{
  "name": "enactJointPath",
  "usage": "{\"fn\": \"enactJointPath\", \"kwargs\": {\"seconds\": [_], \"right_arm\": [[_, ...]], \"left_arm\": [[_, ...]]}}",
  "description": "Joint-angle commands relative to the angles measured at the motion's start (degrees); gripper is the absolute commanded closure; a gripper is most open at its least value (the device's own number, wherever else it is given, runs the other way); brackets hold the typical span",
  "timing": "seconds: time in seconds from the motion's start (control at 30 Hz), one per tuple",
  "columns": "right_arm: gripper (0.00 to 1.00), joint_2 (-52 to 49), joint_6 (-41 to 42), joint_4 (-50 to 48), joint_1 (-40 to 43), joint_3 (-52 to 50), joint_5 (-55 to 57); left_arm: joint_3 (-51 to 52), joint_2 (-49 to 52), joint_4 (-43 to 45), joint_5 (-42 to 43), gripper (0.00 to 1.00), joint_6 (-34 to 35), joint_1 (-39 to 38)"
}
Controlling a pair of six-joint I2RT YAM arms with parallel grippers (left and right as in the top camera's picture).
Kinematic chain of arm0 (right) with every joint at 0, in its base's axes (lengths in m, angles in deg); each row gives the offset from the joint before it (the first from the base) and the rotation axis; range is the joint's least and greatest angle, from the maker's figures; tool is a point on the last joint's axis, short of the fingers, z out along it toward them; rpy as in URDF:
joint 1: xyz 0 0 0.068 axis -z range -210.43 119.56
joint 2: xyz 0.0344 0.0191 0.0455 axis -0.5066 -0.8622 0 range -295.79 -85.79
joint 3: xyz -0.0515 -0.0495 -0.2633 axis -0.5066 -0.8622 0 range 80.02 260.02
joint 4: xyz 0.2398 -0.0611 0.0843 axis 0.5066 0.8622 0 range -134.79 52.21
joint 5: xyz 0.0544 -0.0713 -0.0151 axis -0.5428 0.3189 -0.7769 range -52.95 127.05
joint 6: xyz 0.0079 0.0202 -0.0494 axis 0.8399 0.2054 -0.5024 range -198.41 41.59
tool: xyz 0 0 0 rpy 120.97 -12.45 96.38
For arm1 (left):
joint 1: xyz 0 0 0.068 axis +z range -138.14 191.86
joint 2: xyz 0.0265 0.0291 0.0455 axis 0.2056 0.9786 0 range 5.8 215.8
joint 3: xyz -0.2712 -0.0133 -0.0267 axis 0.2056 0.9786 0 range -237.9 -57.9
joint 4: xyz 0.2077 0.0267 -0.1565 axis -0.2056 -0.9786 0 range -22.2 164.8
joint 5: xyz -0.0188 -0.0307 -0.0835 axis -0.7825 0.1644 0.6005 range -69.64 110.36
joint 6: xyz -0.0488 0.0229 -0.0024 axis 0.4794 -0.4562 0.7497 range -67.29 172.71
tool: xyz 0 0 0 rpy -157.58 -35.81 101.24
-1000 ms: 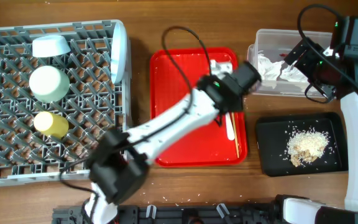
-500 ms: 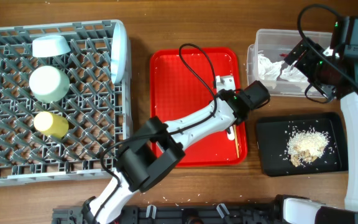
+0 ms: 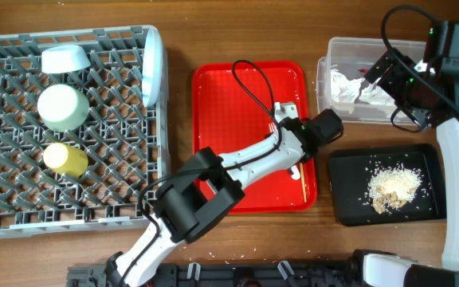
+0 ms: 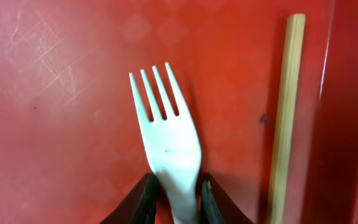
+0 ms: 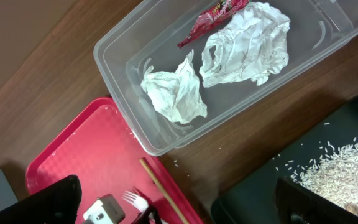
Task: Sort waste into correct bins and load items into the dishwasher rack
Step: 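Grasp the white plastic fork on the red tray with the left gripper, then insert the fork upright into the rack beside the plate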
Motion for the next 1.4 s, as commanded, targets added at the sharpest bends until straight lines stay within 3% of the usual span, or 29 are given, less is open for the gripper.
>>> {"fn": "enactJointPath", "kwargs": {"seconds": [0.0, 0.23, 0.47, 0.73, 0.93, 1.1, 1.2, 1.37], "right_arm": [[0.0, -0.3, 0.3, -0.2, 0.1, 0.8, 0.9], [0.0, -0.3, 0.4, -0.2, 0.1, 0.8, 0.9], [0.01, -0.3, 0.4, -0.2, 0.1, 0.8, 0.9], [0.0, -0.3, 0.4, -0.2, 0.1, 0.8, 0.9], [0.0, -0.3, 0.4, -0.2, 0.1, 0.8, 0.9], [0.0, -0.3, 0.4, -0.2, 0.1, 0.8, 0.9], [0.0, -0.3, 0.4, -0.2, 0.1, 0.8, 0.9], [0.0, -0.3, 0.4, -0.2, 0.1, 0.8, 0.9]], "left_arm": [[0.2, 1.6, -2.1, 0.6, 0.78, 0.5, -0.5], [0.2, 0.7, -3.0, 4.0, 0.79, 0.5, -0.5], [0.1, -3.4, -5.7, 4.0, 0.96, 0.1, -0.2], [0.1, -11.6, -9.2, 3.9, 0.96, -5.4, 1.7], [0.1, -25.9, -20.1, 2.8, 0.96, -18.1, 11.7], [0.1, -37.8, -26.5, 1.6, 0.96, -36.8, 28.2], [0.1, -41.2, -27.1, 2.1, 0.96, -40.6, 38.1], [0.1, -41.3, -25.1, 15.1, 0.96, -59.7, 50.9]]}}
